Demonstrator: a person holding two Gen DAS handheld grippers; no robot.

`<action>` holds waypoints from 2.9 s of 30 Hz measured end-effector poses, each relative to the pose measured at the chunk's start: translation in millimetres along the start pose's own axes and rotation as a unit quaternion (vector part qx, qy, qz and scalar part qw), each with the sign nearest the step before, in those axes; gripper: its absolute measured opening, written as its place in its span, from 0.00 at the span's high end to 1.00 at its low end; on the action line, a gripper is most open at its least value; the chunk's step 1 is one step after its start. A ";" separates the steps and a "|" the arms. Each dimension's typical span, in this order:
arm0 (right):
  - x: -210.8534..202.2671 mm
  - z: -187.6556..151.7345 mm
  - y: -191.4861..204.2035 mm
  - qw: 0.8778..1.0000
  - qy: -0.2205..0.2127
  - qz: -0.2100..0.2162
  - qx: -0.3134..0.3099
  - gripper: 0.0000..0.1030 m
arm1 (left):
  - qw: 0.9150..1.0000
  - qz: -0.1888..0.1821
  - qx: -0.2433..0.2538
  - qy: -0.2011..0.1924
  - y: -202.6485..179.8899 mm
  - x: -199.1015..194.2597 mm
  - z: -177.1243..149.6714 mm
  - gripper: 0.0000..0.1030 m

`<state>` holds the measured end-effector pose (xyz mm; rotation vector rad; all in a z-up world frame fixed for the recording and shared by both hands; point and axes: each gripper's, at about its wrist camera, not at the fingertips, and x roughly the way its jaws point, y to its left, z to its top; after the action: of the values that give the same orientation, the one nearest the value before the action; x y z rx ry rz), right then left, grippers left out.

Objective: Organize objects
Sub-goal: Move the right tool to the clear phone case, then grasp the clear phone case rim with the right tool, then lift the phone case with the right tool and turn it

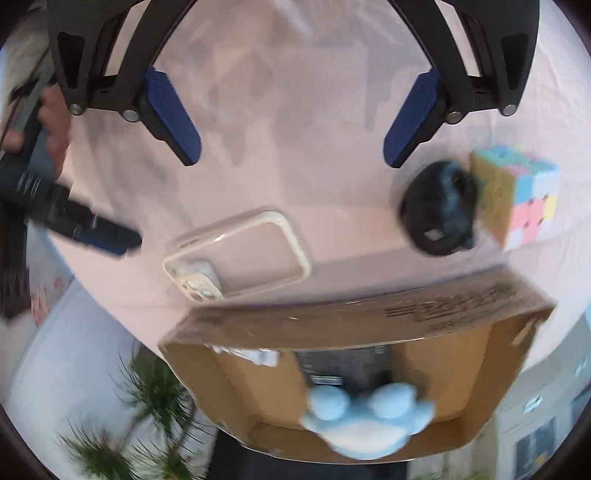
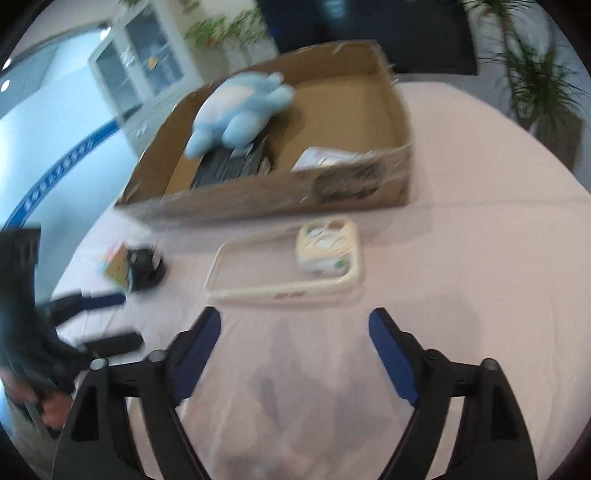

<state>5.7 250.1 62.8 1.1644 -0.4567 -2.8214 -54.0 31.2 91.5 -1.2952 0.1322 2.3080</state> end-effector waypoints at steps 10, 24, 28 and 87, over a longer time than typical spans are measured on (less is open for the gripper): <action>44.2 29.5 -50.9 0.991 0.043 0.045 0.120 0.29 | 0.996 0.023 0.084 0.002 -33.4 46.6 38.9 0.05; 37.6 26.6 -51.2 0.984 0.014 0.122 0.127 0.80 | 0.997 0.022 0.070 -0.038 -16.8 57.9 30.8 0.42; 31.5 25.8 -39.7 0.978 0.014 0.179 0.106 0.80 | 0.997 0.023 0.054 -0.046 -7.8 53.0 29.0 0.56; 0.9 -8.7 -62.9 0.940 0.043 0.280 0.189 0.91 | 0.953 -0.273 -0.132 0.001 38.2 73.5 51.8 0.26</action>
<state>14.9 307.8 38.1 0.9901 -1.1534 -2.2368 -143.4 40.8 53.4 -1.2594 -0.4915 1.8843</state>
